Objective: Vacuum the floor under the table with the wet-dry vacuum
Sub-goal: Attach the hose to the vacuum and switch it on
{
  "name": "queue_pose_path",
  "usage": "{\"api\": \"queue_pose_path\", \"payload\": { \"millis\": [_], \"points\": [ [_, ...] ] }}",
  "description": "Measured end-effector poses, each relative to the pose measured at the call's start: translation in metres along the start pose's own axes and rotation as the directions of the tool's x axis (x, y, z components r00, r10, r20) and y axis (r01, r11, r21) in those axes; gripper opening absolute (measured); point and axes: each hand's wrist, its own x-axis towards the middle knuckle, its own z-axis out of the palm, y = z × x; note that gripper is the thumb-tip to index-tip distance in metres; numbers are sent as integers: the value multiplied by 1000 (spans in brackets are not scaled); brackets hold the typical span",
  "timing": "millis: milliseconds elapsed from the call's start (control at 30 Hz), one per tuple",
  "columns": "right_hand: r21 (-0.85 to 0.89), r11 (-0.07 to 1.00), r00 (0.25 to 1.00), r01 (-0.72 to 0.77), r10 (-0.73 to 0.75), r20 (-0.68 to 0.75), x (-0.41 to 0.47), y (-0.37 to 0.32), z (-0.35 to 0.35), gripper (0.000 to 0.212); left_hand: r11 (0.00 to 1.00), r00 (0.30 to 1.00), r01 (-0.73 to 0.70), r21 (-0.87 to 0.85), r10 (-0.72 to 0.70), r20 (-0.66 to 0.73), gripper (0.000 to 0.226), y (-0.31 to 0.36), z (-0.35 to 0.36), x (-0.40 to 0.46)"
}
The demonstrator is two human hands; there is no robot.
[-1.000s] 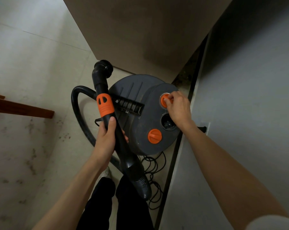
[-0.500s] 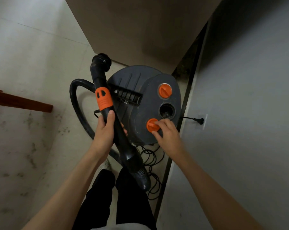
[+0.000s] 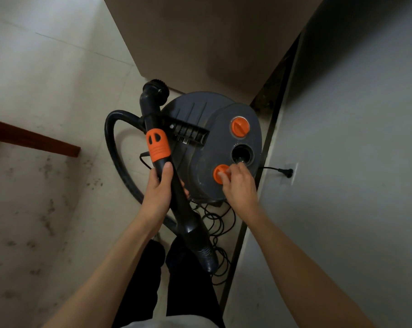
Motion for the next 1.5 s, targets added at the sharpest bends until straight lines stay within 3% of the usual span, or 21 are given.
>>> {"api": "queue_pose_path", "payload": {
  "millis": [133,267,367,467,533,633,767,867,1033,1267,1500],
  "points": [
    [-40,994,992,-105,107,61,1,-9,-6,31,999,1000,17,-32,-17,-3,18,-2,-8,-2],
    [44,998,999,-35,36,-26,-17,-41,-9,25,996,1000,0,-92,-2,-21,24,2,-19,-9],
    [310,950,979,-42,-23,202,-36,-74,-3,26,991,997,-47,-125,40,-63,22,9,-32,-17],
    [508,823,855,-254,-54,515,-56,-105,7,36,987,994,-70,-143,57,-95,19,19,-58,-27],
    [540,783,772,-309,-125,623,-70,-120,16,40,985,991,-75,-157,56,-121,24,24,-81,-34],
    [483,819,709,-309,-141,691,-86,-145,24,48,974,987,-93,-206,62,-152,31,28,-119,-48],
    [408,907,707,-106,-220,672,-107,-181,31,33,932,986,-77,-355,18,-165,27,23,-170,-67],
    [340,940,703,-22,-227,673,-134,-200,46,45,876,977,-68,-478,-39,-211,17,11,-213,-80],
    [238,970,664,50,-210,718,-186,-225,78,70,701,937,-50,-712,-214,-276,15,-25,-284,-104],
    [-56,930,746,362,-253,615,-214,-256,80,71,511,900,69,-857,-402,-167,45,-65,-324,-121],
    [-130,918,724,375,-202,659,-210,-281,58,69,469,909,153,-870,-412,-62,52,-58,-327,-124]
  ]
}}
